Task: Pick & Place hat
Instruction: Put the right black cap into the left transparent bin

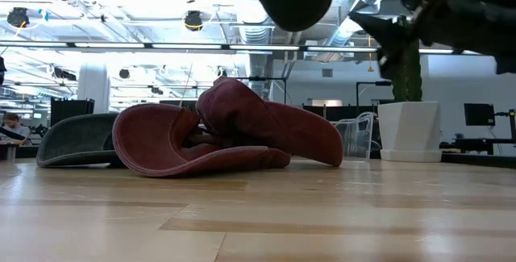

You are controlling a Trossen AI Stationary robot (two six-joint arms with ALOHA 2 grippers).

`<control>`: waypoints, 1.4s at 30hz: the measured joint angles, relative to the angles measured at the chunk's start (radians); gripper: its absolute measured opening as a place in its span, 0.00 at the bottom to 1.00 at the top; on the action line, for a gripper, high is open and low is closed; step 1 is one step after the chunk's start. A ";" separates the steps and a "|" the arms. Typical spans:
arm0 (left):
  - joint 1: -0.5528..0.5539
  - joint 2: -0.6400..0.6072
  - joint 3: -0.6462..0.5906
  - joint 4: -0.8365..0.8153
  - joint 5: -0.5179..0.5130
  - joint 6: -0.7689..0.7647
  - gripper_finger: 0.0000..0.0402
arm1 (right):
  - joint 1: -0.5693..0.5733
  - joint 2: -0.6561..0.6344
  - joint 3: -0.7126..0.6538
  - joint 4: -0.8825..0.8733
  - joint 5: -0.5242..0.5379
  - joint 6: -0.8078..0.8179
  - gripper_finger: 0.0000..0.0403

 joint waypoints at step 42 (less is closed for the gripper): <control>-0.102 -0.107 0.000 0.018 0.007 0.055 0.03 | -0.027 0.152 0.350 -0.077 -0.239 0.128 0.54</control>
